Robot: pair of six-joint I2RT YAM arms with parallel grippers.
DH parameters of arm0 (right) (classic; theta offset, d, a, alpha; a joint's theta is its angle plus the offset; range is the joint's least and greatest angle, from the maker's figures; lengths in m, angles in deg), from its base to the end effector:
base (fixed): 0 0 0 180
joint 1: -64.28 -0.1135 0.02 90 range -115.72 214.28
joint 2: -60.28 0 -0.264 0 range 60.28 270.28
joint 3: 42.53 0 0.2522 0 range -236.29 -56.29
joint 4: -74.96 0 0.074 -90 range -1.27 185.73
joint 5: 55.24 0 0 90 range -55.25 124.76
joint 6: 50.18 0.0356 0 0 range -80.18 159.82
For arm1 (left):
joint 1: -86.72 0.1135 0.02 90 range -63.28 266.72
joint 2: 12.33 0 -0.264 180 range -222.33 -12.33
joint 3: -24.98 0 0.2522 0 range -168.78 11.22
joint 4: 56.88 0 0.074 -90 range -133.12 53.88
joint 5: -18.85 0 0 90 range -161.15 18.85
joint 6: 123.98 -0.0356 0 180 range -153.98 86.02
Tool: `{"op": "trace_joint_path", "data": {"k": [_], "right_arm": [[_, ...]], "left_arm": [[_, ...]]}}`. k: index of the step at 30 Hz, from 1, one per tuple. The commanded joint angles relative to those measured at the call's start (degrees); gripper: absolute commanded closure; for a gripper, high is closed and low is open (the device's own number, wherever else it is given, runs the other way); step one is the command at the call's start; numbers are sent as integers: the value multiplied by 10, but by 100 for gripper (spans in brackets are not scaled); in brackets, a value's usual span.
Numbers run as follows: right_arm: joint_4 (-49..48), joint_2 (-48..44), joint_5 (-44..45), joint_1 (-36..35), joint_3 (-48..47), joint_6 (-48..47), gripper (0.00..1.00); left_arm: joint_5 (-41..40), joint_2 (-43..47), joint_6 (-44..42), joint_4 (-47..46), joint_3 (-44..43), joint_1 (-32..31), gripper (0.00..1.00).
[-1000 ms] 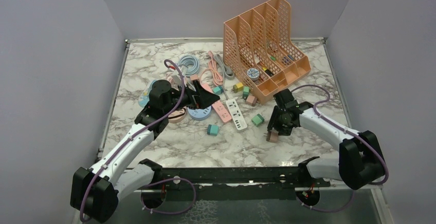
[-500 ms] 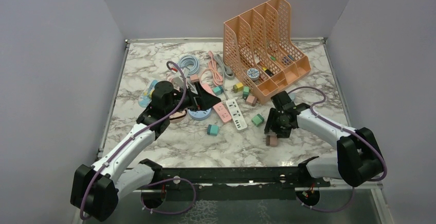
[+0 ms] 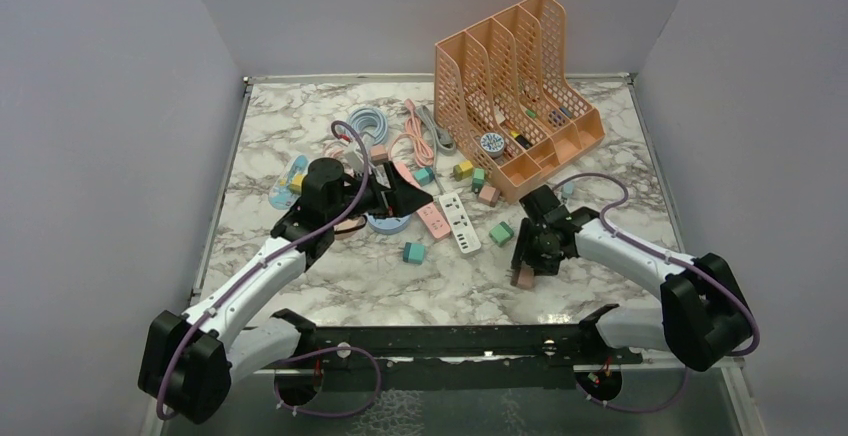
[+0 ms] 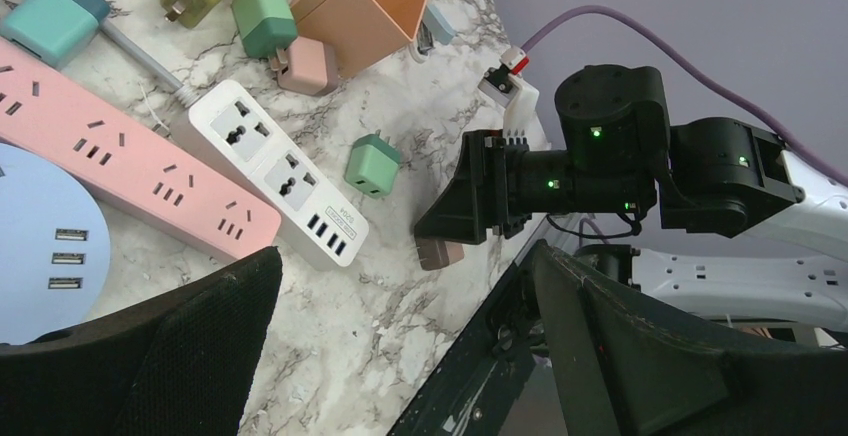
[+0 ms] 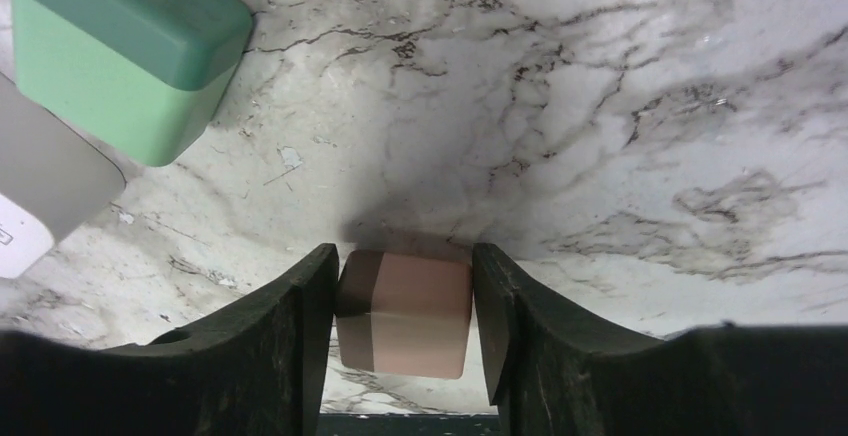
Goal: Insert the plug
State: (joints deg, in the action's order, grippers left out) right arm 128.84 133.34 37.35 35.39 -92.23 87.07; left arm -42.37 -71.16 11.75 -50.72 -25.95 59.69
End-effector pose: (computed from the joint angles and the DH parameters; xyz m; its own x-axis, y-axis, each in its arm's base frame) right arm 0.1748 0.0946 0.1592 -0.9276 0.3260 -0.1823 0.3054 0.9430 0.1323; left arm 0.2017 -0.1222 0.2792 -0.7342 -0.3300 -0.5934 0.4135 0.4759 -0.7763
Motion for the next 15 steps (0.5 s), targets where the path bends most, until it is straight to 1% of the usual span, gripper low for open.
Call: {"op": "trace_joint_path", "data": {"k": [1,3,5,10,13,15], "right_arm": [[12,4,22,-18,11,40,56],[6,0,25,-21,5,41,63],[-5,-7,19,-24,-4,38,67],[-56,-21,-30,-31,-44,32,67],[-108,-18,-72,-36,-71,44,67],[-147,-11,-94,-42,-88,59,67]], "left_arm": [[-15,-15,-1,3,-9,-8,1],[-15,-24,0,4,-11,-14,2],[-20,-34,3,4,-12,-23,3],[-46,-67,5,-2,-10,-71,4],[-47,-106,14,-26,-16,-109,5],[-41,-128,24,-57,-17,-133,6]]}}
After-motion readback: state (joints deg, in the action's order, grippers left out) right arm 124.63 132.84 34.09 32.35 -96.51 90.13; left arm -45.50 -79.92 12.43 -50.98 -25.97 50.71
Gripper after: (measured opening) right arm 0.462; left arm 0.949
